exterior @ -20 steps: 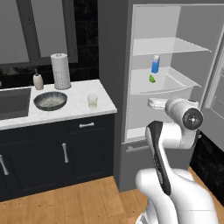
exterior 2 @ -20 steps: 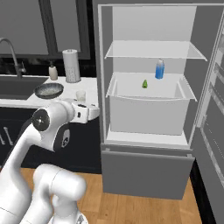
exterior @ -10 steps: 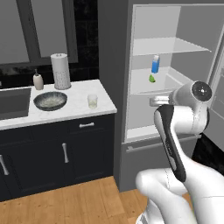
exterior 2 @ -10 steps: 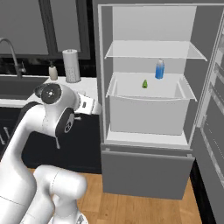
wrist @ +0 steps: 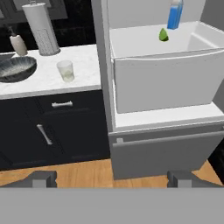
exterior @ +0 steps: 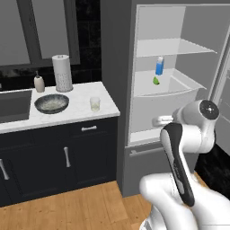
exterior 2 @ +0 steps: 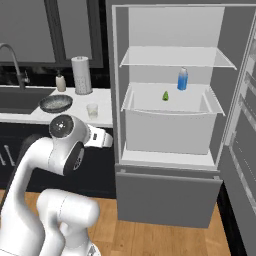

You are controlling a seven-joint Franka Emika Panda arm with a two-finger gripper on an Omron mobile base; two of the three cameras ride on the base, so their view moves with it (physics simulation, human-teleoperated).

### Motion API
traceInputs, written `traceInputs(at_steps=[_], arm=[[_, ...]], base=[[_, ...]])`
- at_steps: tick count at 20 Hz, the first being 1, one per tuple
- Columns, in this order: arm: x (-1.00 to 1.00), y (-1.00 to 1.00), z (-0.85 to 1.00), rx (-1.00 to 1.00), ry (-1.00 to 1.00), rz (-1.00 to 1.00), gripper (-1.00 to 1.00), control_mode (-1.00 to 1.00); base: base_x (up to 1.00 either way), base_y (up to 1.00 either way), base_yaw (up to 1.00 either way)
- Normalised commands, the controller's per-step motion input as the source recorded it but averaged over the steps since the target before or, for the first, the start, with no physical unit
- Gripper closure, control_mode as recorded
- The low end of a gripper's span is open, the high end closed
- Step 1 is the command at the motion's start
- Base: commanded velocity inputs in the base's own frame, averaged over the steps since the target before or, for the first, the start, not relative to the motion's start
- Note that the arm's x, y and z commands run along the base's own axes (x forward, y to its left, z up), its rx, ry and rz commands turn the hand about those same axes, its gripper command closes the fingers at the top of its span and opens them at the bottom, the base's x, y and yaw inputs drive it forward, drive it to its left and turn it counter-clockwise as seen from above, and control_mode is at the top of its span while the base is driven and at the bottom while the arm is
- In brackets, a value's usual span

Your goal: Grab a lemon wedge from the fridge and one ice cube from the ice bowl, and put them in the glass of lemonade.

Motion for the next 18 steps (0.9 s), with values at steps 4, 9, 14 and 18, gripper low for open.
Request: traceInputs(at_steps=[4,9,14,18], arm=[[-0.08,0.04,-0.08,0.00,0.00,-0.05,-1.00,-1.00],[0.00,0.01,-0.03,0.00,-0.01,-0.06,-1.00,-1.00],[-0.02,-0.02,-0.14,0.00,-0.03,0.00,-1.00,-1.00],[-0.02,-0.23,-0.28,0.00,0.00,-0.02,-1.00,-1.00]], base=[[0.00,0.00,0.00],[0.00,0.00,0.00],[0.00,0.00,0.00],[0.00,0.00,0.00]])
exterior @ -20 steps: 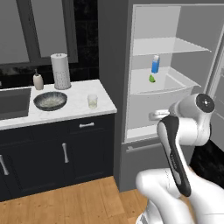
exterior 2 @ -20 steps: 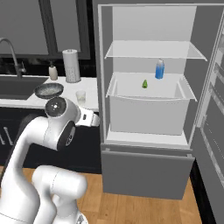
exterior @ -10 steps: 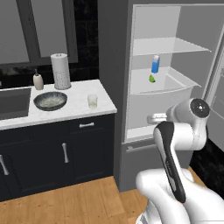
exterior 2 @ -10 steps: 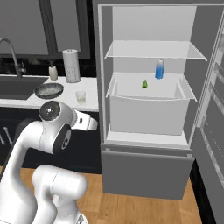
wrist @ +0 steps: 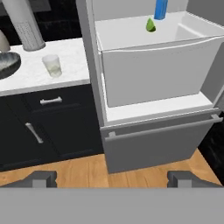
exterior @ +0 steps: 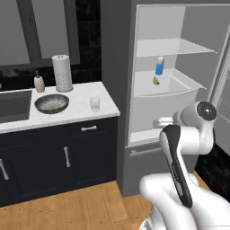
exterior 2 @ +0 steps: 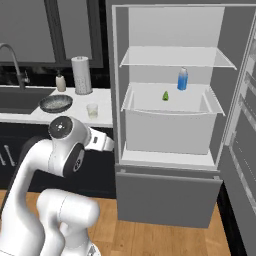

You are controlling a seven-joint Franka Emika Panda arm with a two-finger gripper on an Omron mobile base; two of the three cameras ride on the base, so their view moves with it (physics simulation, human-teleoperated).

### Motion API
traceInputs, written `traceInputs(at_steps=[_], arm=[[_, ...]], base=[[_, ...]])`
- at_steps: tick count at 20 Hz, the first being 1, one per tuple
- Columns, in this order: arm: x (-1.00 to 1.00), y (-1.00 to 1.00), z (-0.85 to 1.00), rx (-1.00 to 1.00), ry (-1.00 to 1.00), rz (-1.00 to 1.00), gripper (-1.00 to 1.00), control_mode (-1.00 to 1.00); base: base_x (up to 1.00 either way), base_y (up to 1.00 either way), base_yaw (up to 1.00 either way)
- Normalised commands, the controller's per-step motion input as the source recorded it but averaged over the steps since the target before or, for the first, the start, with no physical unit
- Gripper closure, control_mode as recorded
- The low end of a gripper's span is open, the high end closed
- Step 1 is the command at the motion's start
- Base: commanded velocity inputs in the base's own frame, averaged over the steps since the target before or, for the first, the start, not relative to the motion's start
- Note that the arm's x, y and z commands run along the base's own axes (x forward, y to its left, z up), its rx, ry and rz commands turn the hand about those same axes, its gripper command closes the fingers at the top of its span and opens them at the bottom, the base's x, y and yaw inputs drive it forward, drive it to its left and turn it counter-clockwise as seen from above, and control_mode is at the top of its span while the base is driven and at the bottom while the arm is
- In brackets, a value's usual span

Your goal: Grab a lemon wedge from the fridge and one ice cube from the ice bowl, and put them in the glass of lemonade.

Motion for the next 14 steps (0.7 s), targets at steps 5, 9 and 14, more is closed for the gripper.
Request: traceInputs(at_steps=[5,9,14], arm=[[0.00,-0.42,-0.20,0.00,0.00,-0.04,-1.00,-1.00],[-0.01,0.09,-0.09,0.00,0.00,-0.02,-1.00,-1.00],[0.00,0.34,-0.04,0.00,0.00,-0.02,-1.00,-1.00]], base=[[0.00,0.00,0.00],[0.00,0.00,0.00],[0.00,0.00,0.00]])
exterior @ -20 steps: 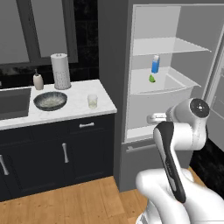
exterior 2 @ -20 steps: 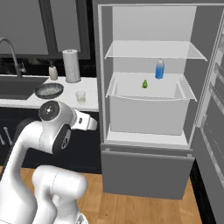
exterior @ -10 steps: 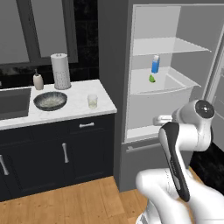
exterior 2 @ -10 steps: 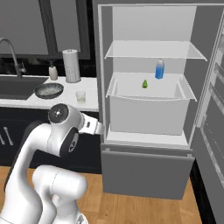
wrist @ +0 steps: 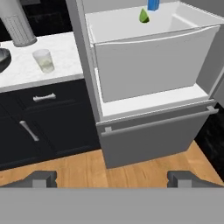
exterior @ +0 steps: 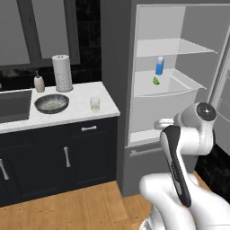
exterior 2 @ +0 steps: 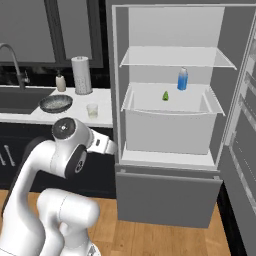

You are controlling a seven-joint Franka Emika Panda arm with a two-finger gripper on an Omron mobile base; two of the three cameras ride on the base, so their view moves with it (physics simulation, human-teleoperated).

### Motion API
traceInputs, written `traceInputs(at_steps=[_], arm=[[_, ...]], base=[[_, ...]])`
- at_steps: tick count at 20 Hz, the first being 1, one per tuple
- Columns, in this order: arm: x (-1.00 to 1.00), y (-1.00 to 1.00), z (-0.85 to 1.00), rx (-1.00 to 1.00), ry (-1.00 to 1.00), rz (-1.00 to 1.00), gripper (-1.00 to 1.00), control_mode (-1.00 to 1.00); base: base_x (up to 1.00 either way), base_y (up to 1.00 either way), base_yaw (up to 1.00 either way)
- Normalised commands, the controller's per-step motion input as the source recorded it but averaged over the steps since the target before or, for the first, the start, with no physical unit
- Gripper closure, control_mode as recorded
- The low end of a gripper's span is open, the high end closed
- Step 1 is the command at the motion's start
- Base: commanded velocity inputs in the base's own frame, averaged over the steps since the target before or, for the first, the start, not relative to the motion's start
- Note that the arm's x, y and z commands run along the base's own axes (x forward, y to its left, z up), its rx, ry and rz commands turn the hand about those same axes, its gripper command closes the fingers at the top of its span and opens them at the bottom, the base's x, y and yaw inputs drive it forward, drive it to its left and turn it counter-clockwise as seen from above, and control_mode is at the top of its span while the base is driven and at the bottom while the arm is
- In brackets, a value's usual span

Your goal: Grab a lemon wedge from the fridge and one ice cube from the ice bowl, and put them in the glass of lemonade.

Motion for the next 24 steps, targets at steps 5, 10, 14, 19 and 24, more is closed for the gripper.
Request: traceInputs(at_steps=[5,10,14,19,24], arm=[[0.00,0.49,-0.10,-0.03,0.00,0.00,-1.00,-1.00],[0.00,0.15,-0.04,-0.01,0.00,0.00,-1.00,1.00],[0.00,0.00,0.00,0.00,0.00,0.00,-1.00,1.00],[0.00,0.00,0.00,0.00,0.00,0.00,-1.00,1.00],[0.00,0.00,0.00,0.00,0.00,0.00,-1.00,1.00]], base=[[0.00,0.00,0.00],[0.00,0.02,0.00],[0.00,-0.27,0.00],[0.00,-0.69,0.00],[0.00,-0.78,0.05]])
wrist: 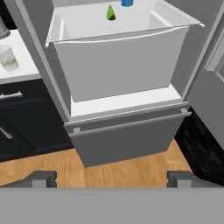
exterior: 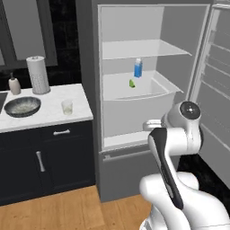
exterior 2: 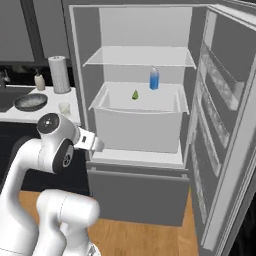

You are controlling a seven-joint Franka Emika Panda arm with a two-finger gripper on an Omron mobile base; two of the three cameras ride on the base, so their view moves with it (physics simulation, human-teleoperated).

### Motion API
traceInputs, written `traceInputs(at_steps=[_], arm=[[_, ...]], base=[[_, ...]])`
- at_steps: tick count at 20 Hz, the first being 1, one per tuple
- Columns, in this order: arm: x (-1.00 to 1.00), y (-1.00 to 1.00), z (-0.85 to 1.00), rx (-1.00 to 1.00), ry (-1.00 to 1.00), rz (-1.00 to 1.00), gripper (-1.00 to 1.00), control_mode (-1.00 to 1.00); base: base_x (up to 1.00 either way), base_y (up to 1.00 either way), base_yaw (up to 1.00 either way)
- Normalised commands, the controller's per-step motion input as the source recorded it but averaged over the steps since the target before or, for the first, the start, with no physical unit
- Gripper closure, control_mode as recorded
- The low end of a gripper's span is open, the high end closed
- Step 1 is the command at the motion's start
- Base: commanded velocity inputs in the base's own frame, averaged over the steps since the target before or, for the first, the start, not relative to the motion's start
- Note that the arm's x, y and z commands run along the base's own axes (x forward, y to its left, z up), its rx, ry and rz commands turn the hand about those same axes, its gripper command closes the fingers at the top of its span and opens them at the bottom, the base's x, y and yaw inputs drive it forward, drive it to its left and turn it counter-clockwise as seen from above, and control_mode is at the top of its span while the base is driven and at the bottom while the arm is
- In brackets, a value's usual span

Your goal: Grab a lemon wedge from the fridge and one ice cube from the ice bowl, and put them in the glass of lemonade.

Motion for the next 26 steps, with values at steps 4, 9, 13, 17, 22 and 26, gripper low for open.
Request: traceInputs(at_steps=[4,9,13,17,22,26], arm=[[0.00,0.00,0.00,0.00,0.00,0.00,-1.00,1.00],[0.00,0.00,0.00,0.00,0.00,0.00,-1.00,1.00],[0.00,0.00,0.00,0.00,0.00,0.00,-1.00,1.00],[0.00,0.00,0.00,0.00,0.00,0.00,-1.00,1.00],[0.00,0.00,0.00,0.00,0.00,0.00,-1.00,1.00],[0.00,0.00,0.00,0.00,0.00,0.00,-1.00,1.00]], base=[[0.00,-0.63,0.08],[0.24,-0.29,0.16],[0.61,0.00,0.18],[0.74,-0.10,0.13],[0.73,-0.27,0.09],[0.66,-0.35,0.09]])
